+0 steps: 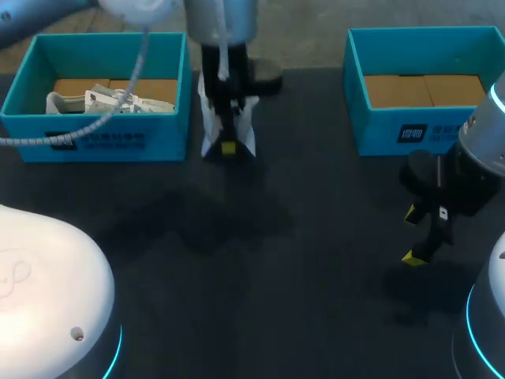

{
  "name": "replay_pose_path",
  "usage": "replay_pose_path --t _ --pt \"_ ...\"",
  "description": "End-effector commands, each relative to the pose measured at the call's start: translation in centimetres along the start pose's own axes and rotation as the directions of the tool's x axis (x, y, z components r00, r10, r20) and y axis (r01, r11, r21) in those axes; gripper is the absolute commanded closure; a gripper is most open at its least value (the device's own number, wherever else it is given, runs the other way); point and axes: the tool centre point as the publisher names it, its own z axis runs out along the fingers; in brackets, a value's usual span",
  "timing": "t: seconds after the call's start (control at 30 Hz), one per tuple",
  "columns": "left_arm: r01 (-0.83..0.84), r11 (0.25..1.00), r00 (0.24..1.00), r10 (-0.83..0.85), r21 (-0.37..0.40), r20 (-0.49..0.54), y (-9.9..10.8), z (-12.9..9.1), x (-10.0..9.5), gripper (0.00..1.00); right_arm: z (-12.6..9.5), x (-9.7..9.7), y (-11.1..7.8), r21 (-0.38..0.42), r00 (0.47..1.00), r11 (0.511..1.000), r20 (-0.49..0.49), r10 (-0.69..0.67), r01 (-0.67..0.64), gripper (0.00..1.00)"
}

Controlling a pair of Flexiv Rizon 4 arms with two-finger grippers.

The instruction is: Take the shoe out of the shoebox, open the shoe tongue, remove and reinsert the insole, then place the shoe into the shoebox

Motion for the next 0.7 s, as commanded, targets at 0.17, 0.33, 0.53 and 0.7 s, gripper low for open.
replay_pose_path --t 0.17,0.33,0.53,0.7 --pt "-0.023 1.000 0.999 0.024 -0.013 0.021 4.5 -5.0 -4.9 1.00 0.1 0.1 -0.1 0.000 1.000 1.000 0.003 0.001 -0.001 0.00" --pt "-0.031 1.000 0.999 0.031 -0.003 0.007 7.1 -6.2 -8.6 1.00 0.1 0.1 -0.1 0.000 1.000 1.000 0.003 0.001 -0.001 0.00" --pt "-0.036 0.999 0.999 0.036 0.001 -0.001 7.9 -6.3 -9.4 1.00 0.1 0.1 -0.1 0.000 1.000 1.000 0.003 0.001 -0.001 0.00" --pt "-0.036 0.999 0.999 0.036 0.001 -0.001 7.9 -6.3 -9.4 1.00 0.1 0.1 -0.1 0.000 1.000 1.000 0.003 0.001 -0.001 0.00"
